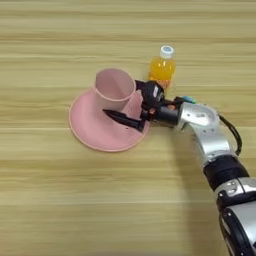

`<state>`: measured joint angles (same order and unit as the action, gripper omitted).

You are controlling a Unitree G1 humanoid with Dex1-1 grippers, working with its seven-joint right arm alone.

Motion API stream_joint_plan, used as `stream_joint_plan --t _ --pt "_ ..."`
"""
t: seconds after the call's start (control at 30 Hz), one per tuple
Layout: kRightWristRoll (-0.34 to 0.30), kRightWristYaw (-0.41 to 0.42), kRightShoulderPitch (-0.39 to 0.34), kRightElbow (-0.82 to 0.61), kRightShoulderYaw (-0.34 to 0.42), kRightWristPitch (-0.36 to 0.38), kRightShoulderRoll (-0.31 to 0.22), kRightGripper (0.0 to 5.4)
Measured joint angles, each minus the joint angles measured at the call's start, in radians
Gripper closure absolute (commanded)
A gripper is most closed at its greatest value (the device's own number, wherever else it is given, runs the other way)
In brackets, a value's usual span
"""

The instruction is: Move the objects on the table

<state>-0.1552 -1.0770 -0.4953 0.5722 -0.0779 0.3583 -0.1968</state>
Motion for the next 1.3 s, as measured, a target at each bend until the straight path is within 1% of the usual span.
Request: stream_joint_plan --t 0.1,0.2,0.4,0.47,0.57,0.8,0.93,1.03,1.2,1.3 --pt "-0.029 0.002 0.01 -0.078 0.01 -0.038 -0.01 1.16" --pt "-0.06 0.013 0.014 -0.172 0.03 -0.086 -0.034 1.16" --pt "-0.089 0.051 0.017 -0.256 0.078 -0.147 -0.068 1.16" --pt "-0.104 0.068 0.017 -0.273 0.097 -0.156 -0.081 1.16" --pt "-0.11 0.086 0.015 -0.293 0.127 -0.164 -0.104 1.16" --pt "-0.15 0.135 -0.015 -0.295 0.212 -0.178 -0.154 1.16" --pt "-0.167 0.155 -0.026 -0.289 0.244 -0.178 -0.169 1.16" --pt "-0.173 0.175 -0.05 -0.255 0.275 -0.176 -0.189 1.16" --pt "-0.182 0.196 -0.069 -0.2 0.314 -0.17 -0.222 1.16" --pt "-0.182 0.214 -0.088 -0.139 0.333 -0.151 -0.239 1.16"
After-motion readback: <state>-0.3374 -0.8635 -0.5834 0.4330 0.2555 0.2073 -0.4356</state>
